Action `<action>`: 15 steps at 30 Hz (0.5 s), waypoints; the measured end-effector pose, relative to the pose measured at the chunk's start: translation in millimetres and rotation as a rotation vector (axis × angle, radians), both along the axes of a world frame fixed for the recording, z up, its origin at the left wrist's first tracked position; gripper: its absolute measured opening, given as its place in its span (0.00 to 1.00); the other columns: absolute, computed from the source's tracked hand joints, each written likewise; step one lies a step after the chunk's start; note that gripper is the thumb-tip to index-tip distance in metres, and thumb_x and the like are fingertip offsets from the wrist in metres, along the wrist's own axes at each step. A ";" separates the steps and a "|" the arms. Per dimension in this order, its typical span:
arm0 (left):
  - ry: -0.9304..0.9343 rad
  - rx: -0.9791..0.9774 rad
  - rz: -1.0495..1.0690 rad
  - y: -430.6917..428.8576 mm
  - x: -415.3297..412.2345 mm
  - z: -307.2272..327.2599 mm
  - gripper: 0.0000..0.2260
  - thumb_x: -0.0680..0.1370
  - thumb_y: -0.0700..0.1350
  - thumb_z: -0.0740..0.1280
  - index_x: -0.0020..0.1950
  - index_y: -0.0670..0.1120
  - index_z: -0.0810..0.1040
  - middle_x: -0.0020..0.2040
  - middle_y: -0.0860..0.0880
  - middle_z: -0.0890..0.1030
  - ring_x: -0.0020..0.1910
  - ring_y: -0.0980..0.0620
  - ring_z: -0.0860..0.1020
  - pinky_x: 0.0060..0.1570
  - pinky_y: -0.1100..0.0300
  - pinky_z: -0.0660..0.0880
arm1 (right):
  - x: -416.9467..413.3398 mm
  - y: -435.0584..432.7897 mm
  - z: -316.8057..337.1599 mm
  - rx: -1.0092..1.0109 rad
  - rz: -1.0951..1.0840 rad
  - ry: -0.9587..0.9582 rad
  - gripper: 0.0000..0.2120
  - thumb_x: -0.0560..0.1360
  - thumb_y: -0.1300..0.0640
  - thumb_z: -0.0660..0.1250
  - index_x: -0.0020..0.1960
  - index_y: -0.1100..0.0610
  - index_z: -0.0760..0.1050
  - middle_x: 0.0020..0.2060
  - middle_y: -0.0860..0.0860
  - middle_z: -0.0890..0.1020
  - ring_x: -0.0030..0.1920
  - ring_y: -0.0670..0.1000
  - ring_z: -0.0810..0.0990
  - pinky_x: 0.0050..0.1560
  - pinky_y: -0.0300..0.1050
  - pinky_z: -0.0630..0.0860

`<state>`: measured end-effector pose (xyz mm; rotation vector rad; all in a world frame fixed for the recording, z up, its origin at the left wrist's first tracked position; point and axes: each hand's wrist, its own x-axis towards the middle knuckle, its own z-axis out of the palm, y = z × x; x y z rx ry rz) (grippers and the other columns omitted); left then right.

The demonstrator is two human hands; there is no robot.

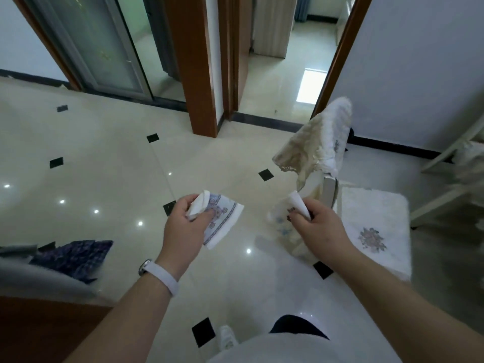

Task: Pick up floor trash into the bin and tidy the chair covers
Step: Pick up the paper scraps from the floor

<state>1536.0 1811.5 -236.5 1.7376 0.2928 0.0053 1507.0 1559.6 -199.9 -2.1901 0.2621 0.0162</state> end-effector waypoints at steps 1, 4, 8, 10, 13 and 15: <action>0.004 -0.005 -0.008 0.6 12.6 -1.5 0.14 0.73 0.46 0.76 0.56 0.53 0.79 0.51 0.53 0.84 0.47 0.54 0.83 0.44 0.59 0.78 | 12.1 0.8 -2.4 0.005 -0.005 0.012 0.07 0.78 0.59 0.64 0.46 0.62 0.77 0.39 0.62 0.78 0.32 0.48 0.70 0.26 0.32 0.64; 0.027 -0.002 0.000 0.4 51.3 -11.2 0.13 0.73 0.44 0.76 0.55 0.53 0.79 0.50 0.53 0.84 0.47 0.55 0.83 0.46 0.57 0.79 | 55.8 -1.3 -11.7 0.056 -0.025 0.024 0.08 0.78 0.58 0.64 0.44 0.63 0.74 0.31 0.55 0.72 0.29 0.46 0.68 0.24 0.31 0.62; 0.064 0.024 -0.019 -5.6 108.4 -22.9 0.13 0.73 0.44 0.76 0.55 0.53 0.79 0.50 0.53 0.84 0.46 0.53 0.83 0.45 0.59 0.78 | 121.3 -9.5 -30.7 0.094 -0.037 0.043 0.09 0.77 0.56 0.63 0.42 0.61 0.73 0.28 0.49 0.70 0.27 0.46 0.66 0.26 0.35 0.63; 0.067 0.049 -0.026 -8.1 141.9 -26.5 0.13 0.73 0.44 0.76 0.54 0.53 0.79 0.49 0.53 0.84 0.46 0.53 0.83 0.45 0.58 0.78 | 159.2 -15.0 -43.0 0.143 -0.048 0.066 0.09 0.77 0.56 0.62 0.41 0.60 0.73 0.27 0.48 0.69 0.27 0.46 0.66 0.28 0.41 0.64; 0.080 0.092 -0.005 -9.7 198.7 -24.5 0.12 0.73 0.43 0.76 0.53 0.54 0.79 0.47 0.54 0.84 0.46 0.53 0.83 0.45 0.58 0.77 | 224.9 -20.6 -55.9 0.202 -0.067 0.077 0.08 0.76 0.58 0.62 0.41 0.61 0.72 0.28 0.49 0.70 0.28 0.48 0.67 0.31 0.45 0.64; 0.094 0.111 0.019 -11.0 234.8 -15.9 0.13 0.73 0.43 0.76 0.53 0.54 0.79 0.47 0.54 0.84 0.45 0.52 0.83 0.43 0.60 0.77 | 270.5 -22.6 -56.6 0.220 -0.079 0.070 0.08 0.76 0.60 0.62 0.41 0.64 0.72 0.30 0.50 0.71 0.29 0.48 0.67 0.31 0.42 0.65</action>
